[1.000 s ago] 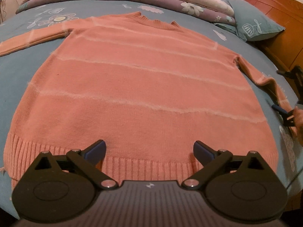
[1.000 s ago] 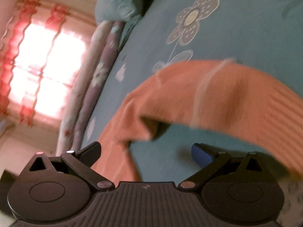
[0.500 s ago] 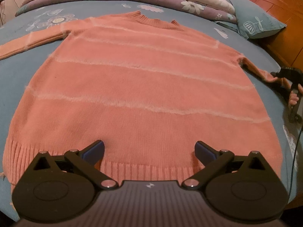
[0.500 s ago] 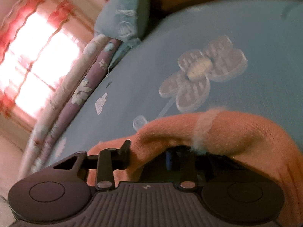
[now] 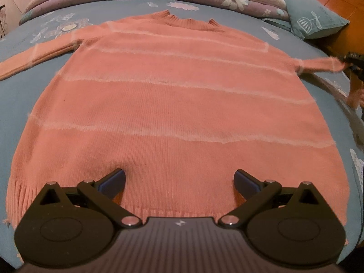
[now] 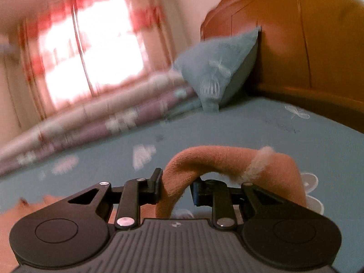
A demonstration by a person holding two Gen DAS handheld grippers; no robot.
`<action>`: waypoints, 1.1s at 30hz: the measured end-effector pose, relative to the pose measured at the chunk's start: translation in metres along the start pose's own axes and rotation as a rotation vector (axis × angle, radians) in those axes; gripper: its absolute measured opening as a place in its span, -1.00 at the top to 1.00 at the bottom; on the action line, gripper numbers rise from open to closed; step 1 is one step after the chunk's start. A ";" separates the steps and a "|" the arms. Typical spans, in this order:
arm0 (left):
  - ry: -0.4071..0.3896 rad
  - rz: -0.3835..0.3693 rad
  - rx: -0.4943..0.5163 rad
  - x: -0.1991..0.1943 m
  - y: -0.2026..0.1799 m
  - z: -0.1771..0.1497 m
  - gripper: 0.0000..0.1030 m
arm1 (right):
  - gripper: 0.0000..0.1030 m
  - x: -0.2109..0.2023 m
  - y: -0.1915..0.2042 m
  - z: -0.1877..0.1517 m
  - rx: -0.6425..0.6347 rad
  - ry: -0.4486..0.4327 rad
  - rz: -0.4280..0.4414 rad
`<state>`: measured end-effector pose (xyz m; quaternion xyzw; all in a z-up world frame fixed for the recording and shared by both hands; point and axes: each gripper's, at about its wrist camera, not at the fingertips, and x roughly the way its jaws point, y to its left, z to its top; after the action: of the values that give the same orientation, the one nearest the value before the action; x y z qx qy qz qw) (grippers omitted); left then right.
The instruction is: Fold clothes
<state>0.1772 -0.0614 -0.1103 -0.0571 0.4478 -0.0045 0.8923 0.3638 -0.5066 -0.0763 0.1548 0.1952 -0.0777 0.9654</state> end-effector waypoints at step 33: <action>0.003 0.082 0.017 0.008 -0.018 0.004 -0.98 | 0.53 -0.033 -0.144 -0.010 0.312 0.273 -0.120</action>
<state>0.1857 -0.0798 -0.1121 -0.0312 0.4508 0.0280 0.8916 0.2997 -0.6356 -0.1108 0.2994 0.3186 -0.1423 0.8880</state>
